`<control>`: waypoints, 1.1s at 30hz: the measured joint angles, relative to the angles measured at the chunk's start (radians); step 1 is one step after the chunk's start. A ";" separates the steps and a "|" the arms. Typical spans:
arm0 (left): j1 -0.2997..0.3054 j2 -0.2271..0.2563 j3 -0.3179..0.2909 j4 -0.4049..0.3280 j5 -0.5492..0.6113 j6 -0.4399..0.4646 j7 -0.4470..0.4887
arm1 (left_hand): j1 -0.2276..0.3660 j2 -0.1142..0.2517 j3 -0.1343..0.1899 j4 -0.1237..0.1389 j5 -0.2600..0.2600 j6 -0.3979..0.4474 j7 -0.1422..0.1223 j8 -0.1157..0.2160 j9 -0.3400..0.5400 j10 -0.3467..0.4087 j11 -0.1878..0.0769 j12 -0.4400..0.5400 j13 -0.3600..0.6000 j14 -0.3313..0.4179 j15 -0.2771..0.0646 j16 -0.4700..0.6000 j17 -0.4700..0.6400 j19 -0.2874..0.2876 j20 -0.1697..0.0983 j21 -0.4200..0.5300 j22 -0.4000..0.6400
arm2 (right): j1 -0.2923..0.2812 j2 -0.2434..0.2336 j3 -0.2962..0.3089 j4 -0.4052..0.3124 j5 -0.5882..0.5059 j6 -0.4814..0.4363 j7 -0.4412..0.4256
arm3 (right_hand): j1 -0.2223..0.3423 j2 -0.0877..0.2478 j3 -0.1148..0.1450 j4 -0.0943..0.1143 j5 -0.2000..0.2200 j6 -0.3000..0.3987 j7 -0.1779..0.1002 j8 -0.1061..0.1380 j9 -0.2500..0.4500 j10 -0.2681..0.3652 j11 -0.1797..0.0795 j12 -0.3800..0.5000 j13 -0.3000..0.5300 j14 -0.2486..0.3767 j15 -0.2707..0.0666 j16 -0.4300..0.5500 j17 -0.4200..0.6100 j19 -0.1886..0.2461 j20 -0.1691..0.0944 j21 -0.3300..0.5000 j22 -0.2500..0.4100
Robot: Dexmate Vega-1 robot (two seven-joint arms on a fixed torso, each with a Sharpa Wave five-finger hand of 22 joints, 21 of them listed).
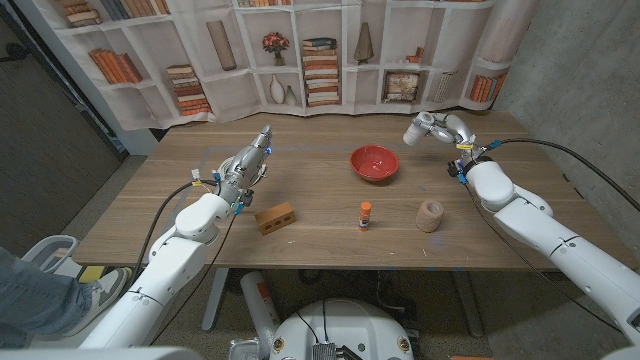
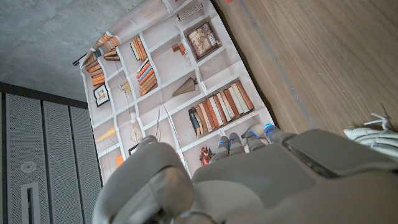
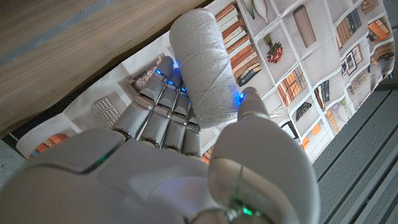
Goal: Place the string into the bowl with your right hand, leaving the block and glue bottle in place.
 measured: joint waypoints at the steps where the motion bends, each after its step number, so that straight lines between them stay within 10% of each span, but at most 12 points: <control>1: 0.002 -0.001 0.001 0.000 0.000 -0.001 0.000 | 0.000 0.000 0.000 0.000 0.000 0.000 0.000 0.000 0.000 0.000 0.000 0.000 0.000 0.000 0.000 0.000 0.000 0.000 0.000 0.000 0.000 | -0.001 0.000 0.000 -0.003 0.002 0.010 0.009 | 0.000 0.000 0.000 0.000 -0.007 0.000 0.000 0.000 0.000 0.000 0.000 0.000 0.000 0.004 0.000 0.000 0.000 0.000 0.000 0.000 0.000; 33: 0.024 0.008 -0.003 -0.028 0.003 -0.010 0.013 | 0.004 0.004 -0.005 0.003 0.000 0.000 0.000 0.000 0.000 0.000 0.000 0.000 0.000 0.000 0.000 0.000 0.000 0.000 0.000 0.000 0.000 | 0.008 0.024 -0.030 -0.042 -0.054 0.068 0.053 | -0.004 0.004 0.006 -0.003 -0.018 0.012 0.012 -0.004 0.000 0.018 -0.004 -0.002 0.000 0.019 -0.004 0.000 0.000 0.003 -0.003 0.004 0.000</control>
